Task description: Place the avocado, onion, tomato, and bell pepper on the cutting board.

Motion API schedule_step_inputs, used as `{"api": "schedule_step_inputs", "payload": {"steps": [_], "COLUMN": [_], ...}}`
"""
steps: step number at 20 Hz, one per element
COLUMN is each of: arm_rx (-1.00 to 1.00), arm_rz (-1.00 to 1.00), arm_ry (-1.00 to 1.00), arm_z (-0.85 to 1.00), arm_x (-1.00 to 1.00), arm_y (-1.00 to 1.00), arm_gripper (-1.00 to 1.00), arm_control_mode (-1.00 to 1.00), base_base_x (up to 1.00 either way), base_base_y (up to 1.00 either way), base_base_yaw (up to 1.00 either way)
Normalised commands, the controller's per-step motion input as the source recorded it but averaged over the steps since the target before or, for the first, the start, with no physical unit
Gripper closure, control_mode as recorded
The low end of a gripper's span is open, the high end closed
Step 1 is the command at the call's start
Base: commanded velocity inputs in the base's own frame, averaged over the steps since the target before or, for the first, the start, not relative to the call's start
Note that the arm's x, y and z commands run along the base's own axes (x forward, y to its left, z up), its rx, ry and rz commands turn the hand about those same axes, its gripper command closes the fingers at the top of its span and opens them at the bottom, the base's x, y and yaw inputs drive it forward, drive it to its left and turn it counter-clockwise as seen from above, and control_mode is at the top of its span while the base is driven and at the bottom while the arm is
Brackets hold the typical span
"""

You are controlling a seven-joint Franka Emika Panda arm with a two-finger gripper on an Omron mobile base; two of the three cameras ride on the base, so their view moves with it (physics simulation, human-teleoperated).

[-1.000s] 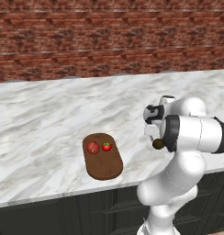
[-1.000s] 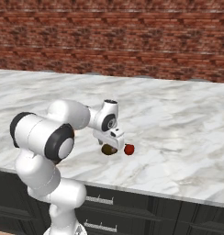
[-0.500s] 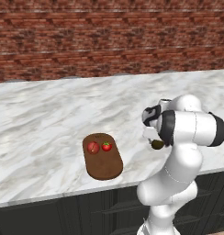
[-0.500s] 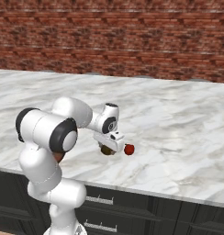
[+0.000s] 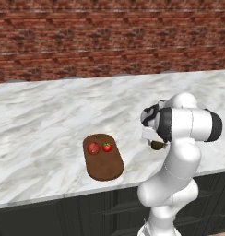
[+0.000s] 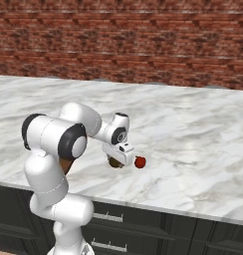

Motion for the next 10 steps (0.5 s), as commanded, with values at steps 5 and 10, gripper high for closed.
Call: {"api": "schedule_step_inputs", "payload": {"steps": [5, 10], "arm_rx": [0.0, 0.01], "arm_rz": [-0.02, 0.06], "arm_ry": [-0.07, -0.25], "arm_z": [0.09, 0.58], "arm_x": [-0.08, -0.37], "arm_y": [0.01, 0.13], "arm_gripper": [1.0, 1.0], "arm_control_mode": [-1.0, -1.0], "base_base_x": [0.0, 0.0], "base_base_y": [0.0, 0.0], "base_base_yaw": [0.0, 0.0]}}
